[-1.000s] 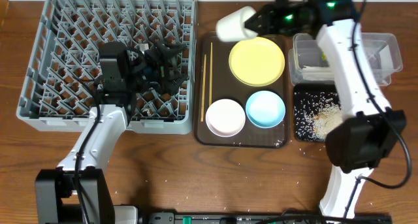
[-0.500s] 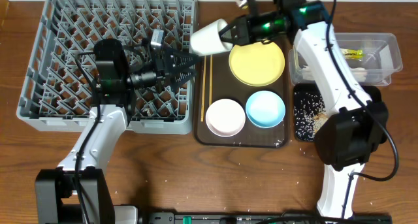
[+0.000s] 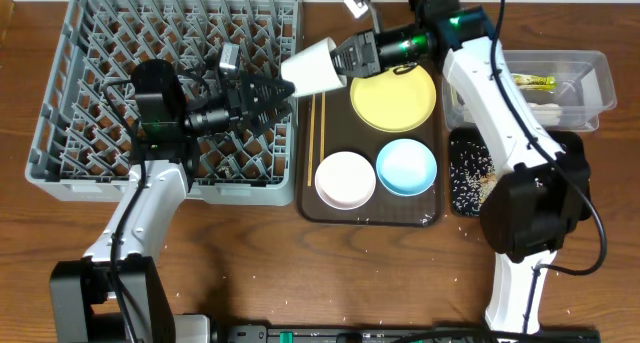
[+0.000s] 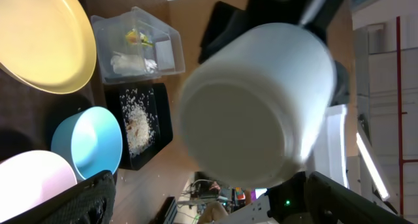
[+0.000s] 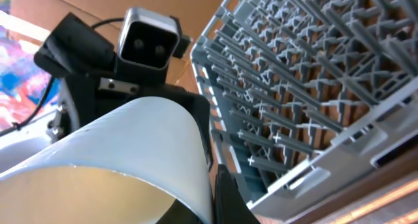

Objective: Sort waste into correct bins and load items into the dishwasher
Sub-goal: 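Grasp the cup with the left gripper from the right gripper, then place the white cup upside down in the rack with the left gripper, then reach the left gripper to the white bowl and grasp its rim, then carry the white bowl left and set it in the rack, then grasp the light-blue bowl rim with the left gripper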

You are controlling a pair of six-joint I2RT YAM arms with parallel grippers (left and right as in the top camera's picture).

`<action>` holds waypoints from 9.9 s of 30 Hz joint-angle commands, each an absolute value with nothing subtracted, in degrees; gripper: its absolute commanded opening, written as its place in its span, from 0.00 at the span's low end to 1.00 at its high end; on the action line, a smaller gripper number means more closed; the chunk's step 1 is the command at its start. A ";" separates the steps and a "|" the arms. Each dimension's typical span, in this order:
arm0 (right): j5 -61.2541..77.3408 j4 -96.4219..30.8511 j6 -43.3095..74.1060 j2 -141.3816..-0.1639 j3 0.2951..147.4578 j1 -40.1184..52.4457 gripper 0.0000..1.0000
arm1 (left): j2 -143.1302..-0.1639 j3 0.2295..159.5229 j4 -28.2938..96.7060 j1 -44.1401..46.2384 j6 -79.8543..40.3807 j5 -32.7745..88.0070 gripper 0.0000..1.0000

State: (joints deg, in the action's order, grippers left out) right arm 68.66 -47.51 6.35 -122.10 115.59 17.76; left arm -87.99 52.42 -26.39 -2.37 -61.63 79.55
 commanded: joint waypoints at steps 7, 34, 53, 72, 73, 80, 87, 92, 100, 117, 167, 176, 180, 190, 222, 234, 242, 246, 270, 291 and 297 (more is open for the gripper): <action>79.92 -24.36 20.67 -122.13 102.39 20.16 0.01 | -87.99 52.21 -26.72 -2.50 -61.54 79.26 0.93; 77.84 -19.31 24.23 -123.87 101.45 24.67 0.01 | -87.99 52.21 -26.70 -2.50 -61.76 76.88 0.64; 74.78 -18.98 25.91 -123.28 101.47 6.55 0.65 | -87.96 52.49 -26.06 -7.11 -63.77 73.47 0.32; 25.47 -49.45 5.89 -105.47 101.56 4.16 0.94 | -87.96 85.78 54.74 0.21 -26.39 15.55 0.29; 24.95 -50.15 5.39 -105.27 101.56 4.19 0.96 | -88.03 85.73 56.05 2.02 -26.28 12.86 0.29; 24.62 -52.95 5.04 -105.21 101.56 4.21 0.99 | -91.72 85.71 58.94 12.47 -25.28 1.02 0.29; 24.64 -54.50 5.06 -105.21 101.56 4.23 0.94 | -99.22 85.71 61.98 15.57 -25.56 -0.30 0.28; 24.64 -55.27 5.04 -105.21 101.56 4.38 0.93 | -103.31 85.69 63.86 15.57 -26.44 -0.25 0.29; 24.62 -55.11 5.04 -105.21 101.56 5.65 0.93 | -105.97 85.65 63.81 15.55 -26.39 -0.25 0.88; 23.44 -58.57 5.08 -105.23 101.45 10.83 0.80 | -100.73 99.11 69.54 14.59 -26.33 13.65 0.89; 13.37 -63.29 7.62 -105.23 101.45 8.75 0.84 | -102.98 62.50 33.91 36.21 -59.05 1.19 0.40; 13.32 -63.24 7.62 -105.23 101.45 8.75 0.99 | -102.98 61.12 31.57 36.21 -59.02 0.78 0.08; 13.30 -63.24 7.62 -105.23 101.45 8.75 0.99 | -101.36 63.24 32.99 36.18 -54.63 1.02 0.07; 13.30 -63.24 7.62 -105.23 101.45 8.75 0.99 | -85.89 67.90 37.01 34.26 -32.80 -23.14 0.07; 13.32 -63.24 7.62 -105.23 101.45 8.82 0.99 | -107.83 67.88 5.28 27.31 13.45 -77.17 0.07; 13.32 -63.24 7.62 -105.23 101.45 8.82 0.99 | -111.44 67.72 7.18 35.46 12.56 -76.99 0.34; 13.30 -63.24 7.62 -105.23 101.45 8.82 0.99 | -108.99 67.75 7.16 36.58 12.32 -75.05 0.50; 13.30 -63.24 7.62 -105.23 101.45 8.80 0.99 | -104.36 67.75 7.20 36.58 11.46 -67.59 0.59; 13.32 -63.26 7.62 -105.23 101.45 9.04 0.99 | -96.84 67.72 24.23 39.44 -46.76 2.63 0.77; 13.32 -63.24 7.62 -105.23 101.45 9.04 0.99 | -115.81 67.72 8.88 39.79 -49.65 11.38 0.41; 13.32 -63.24 7.62 -105.23 101.45 9.02 0.99 | -115.13 67.75 9.21 39.59 -49.65 11.40 0.07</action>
